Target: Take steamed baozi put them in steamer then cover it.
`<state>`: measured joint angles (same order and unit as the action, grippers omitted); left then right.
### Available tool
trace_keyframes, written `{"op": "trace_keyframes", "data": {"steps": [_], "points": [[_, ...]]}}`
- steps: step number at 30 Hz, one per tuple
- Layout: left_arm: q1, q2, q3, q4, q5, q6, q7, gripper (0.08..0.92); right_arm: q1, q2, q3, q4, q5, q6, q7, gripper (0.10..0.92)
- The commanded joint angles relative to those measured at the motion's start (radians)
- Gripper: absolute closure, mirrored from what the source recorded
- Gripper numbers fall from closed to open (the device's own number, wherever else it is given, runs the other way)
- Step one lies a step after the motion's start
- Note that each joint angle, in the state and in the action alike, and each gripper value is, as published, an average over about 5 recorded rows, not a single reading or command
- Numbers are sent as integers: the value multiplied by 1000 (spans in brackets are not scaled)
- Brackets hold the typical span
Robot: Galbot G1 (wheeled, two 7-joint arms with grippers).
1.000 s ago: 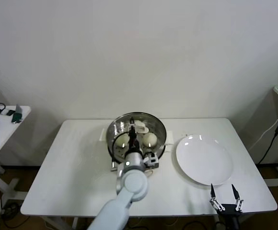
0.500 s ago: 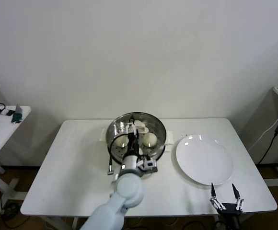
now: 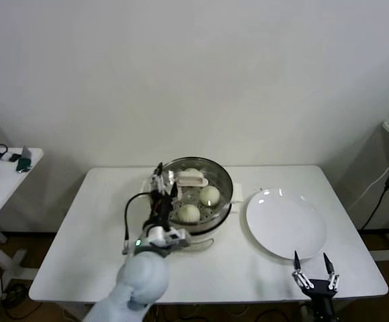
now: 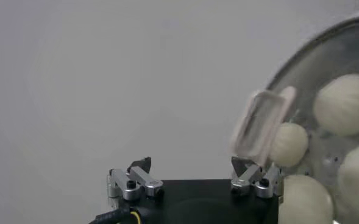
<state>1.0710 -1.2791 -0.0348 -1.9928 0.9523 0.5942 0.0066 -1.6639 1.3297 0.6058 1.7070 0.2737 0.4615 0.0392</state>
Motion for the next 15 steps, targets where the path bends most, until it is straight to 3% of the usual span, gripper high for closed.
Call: {"op": "trace_keyframes", "data": {"steps": [1, 8, 15], "points": [[163, 71, -415, -162, -868, -248, -253, 177, 6, 6, -8, 15, -5, -20, 9, 203], [404, 51, -687, -55, -1151, -511, -84, 177, 19, 2, -9, 8, -13, -48, 6, 203], [591, 41, -690, 40, -1329, -695, -41, 177, 28, -12, -10, 9, -6, -84, -3, 203]]}}
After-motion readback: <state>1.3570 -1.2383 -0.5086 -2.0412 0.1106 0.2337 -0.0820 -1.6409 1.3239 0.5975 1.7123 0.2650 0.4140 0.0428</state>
